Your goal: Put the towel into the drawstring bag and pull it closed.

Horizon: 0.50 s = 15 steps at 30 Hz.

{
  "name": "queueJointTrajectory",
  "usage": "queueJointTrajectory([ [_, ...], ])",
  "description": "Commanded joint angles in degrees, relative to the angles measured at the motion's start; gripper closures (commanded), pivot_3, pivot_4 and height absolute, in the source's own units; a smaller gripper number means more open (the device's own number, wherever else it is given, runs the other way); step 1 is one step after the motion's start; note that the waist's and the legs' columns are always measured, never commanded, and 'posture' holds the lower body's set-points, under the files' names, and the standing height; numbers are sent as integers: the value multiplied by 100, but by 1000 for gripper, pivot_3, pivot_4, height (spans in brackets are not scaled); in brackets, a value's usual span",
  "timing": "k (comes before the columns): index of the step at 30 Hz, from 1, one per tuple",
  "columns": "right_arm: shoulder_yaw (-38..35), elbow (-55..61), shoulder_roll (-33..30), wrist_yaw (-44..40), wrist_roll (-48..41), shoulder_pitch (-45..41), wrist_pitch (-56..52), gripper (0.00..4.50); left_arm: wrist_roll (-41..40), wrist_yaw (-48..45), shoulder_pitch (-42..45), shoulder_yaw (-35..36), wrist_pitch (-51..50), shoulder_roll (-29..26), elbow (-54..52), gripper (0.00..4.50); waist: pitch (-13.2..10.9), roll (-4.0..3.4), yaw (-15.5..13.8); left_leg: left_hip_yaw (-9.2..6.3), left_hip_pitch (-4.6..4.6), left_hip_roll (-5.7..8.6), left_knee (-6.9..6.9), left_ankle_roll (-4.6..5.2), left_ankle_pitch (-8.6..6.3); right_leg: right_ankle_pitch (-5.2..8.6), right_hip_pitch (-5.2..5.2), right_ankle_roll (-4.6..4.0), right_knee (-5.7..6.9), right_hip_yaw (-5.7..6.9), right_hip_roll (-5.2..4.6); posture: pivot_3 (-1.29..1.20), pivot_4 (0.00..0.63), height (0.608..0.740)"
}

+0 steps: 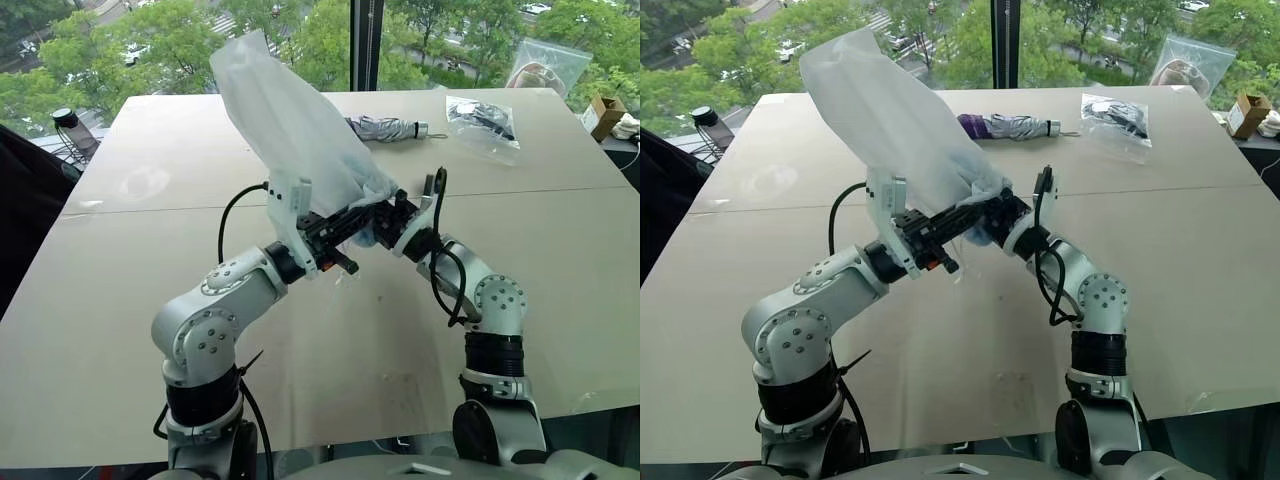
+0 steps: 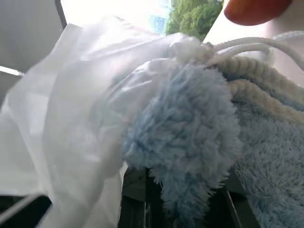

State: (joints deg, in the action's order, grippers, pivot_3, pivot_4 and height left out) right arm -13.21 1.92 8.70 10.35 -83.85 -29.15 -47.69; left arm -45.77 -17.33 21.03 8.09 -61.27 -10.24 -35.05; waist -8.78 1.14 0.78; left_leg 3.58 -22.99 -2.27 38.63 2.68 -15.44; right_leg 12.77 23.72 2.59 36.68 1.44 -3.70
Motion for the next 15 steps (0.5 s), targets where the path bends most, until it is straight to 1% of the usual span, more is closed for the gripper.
queueJointTrajectory([
  [1, -201, 9, 654, 514, -755, -526, 540, 4438, -124, -22, -17, -123, 161, -30, -19, 4500, 0, 0, 3, 0, 0, 0, -1, 0, 0, 0, 0, 0, 0, 0, 0, 0, 150, 740],
  [5, -130, 21, 774, 953, -1294, -615, 971, 4438, -174, -20, -58, -184, 229, -34, -23, 4500, -1, -2, 11, -1, 3, 1, -13, 0, 0, 0, 2, 0, 1, 2, 3, 0, 150, 740],
  [10, 355, 92, 422, 1017, -1192, -490, 872, 4438, -148, -14, -7, -231, 371, -56, 90, 4500, -3, -4, 24, 1, 3, 0, -22, 0, 0, 0, 10, 0, 1, -1, 5, 0, 150, 740],
  [12, 514, 116, 258, 1016, -1074, -398, 777, 3633, -122, -17, 23, -202, 460, -77, 176, 4500, -3, -5, 23, 1, 3, -1, -23, 0, 0, 0, 11, 0, 1, 1, 5, 0, 150, 740],
  [13, 653, 166, 49, 942, -907, -326, 611, 3271, -129, 4, 40, -147, 513, -62, 260, 4500, -3, -5, 23, 1, 3, -1, -23, 0, 0, 0, 11, 0, 1, 0, 5, 0, 150, 740],
  [15, 877, 257, -374, 805, -423, -183, 341, 2384, -259, 121, 32, 82, 625, 81, 491, 4500, -4, -5, 20, 2, 3, -2, -23, 0, 0, 0, 11, 0, 1, -1, 4, 0, 150, 740],
])
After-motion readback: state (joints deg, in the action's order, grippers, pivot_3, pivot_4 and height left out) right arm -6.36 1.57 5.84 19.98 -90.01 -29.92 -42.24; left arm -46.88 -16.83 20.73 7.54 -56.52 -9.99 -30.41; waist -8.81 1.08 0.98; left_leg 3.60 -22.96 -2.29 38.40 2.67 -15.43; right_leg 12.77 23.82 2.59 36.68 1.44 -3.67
